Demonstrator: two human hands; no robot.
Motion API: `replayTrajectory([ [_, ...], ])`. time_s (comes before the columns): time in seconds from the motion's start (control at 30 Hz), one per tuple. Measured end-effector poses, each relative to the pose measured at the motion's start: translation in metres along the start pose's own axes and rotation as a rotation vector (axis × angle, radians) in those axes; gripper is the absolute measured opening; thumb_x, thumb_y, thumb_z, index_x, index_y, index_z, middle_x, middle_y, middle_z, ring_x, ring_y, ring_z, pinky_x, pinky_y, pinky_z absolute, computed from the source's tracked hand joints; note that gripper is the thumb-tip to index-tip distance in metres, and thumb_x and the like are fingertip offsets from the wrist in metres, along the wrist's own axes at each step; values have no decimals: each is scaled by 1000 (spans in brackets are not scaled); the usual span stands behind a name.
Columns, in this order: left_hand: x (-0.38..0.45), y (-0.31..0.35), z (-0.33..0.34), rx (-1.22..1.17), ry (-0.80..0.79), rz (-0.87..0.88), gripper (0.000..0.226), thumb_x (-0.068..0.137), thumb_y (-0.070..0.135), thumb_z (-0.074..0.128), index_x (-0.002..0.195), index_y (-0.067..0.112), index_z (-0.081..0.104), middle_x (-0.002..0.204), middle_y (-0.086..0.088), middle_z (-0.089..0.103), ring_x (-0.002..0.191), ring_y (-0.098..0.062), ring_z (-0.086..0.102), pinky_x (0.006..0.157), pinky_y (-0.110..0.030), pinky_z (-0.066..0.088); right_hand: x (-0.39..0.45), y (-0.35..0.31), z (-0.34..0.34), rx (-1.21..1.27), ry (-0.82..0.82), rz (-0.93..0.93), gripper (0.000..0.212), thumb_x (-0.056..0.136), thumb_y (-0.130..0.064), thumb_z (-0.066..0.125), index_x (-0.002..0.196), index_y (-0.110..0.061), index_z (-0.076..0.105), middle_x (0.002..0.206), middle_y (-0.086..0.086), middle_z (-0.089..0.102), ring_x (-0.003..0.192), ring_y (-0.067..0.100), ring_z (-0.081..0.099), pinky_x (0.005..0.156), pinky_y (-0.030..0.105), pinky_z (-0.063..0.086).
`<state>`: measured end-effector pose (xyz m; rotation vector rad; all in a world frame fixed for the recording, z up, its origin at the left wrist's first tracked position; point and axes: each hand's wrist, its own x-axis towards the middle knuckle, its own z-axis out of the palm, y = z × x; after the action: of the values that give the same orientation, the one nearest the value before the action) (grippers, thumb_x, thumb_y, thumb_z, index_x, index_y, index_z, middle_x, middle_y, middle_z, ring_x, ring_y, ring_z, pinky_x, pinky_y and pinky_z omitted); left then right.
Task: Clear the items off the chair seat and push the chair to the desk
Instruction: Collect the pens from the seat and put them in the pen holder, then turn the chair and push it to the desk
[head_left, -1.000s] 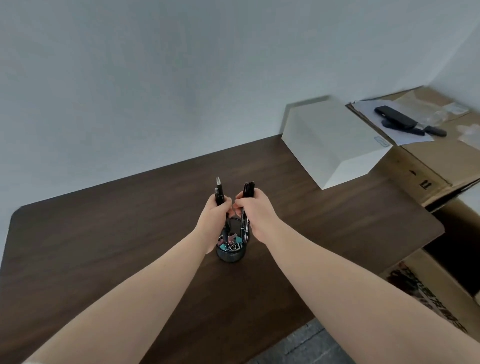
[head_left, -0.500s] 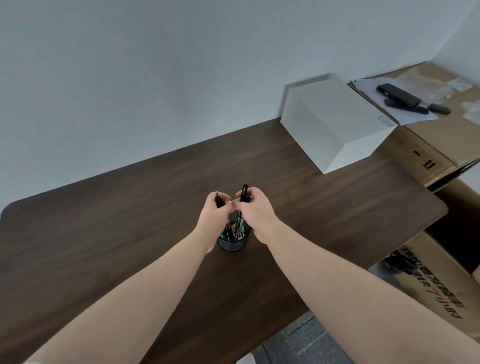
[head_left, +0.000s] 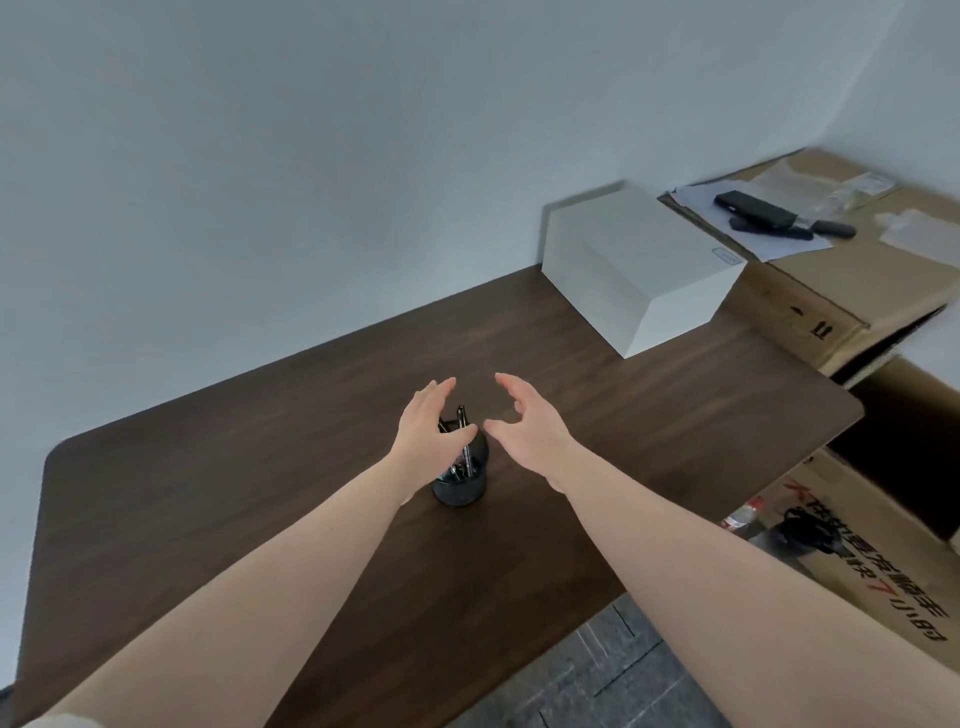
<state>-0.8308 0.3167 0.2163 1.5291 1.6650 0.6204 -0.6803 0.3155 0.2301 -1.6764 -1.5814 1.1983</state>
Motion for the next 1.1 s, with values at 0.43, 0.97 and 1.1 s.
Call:
replayTrajectory([
  [0.43,-91,145,124,396,-212,306,66,91,44,51,147,36,19,160,6,7,148,-20,-2,118,-46,9,-171,106,-176,-289,222,51,75,91,-33,59,150,-37,12,160,0,15,147,18,12,119,46,19],
  [0.97,-357,343,454,644,-631,914,73,88,57,47,149,34,13,161,1,2,148,-22,-3,119,-47,8,-606,311,-391,-380,681,604,75,91,-43,52,149,-42,5,162,-4,2,148,18,-3,118,54,3],
  [1.1,-405,390,533,675,-709,1041,76,86,62,44,149,37,8,161,1,-1,148,-23,-4,120,-47,6,-683,349,-424,-369,804,728,77,90,-46,53,148,-45,3,162,-5,1,148,17,-3,118,53,4],
])
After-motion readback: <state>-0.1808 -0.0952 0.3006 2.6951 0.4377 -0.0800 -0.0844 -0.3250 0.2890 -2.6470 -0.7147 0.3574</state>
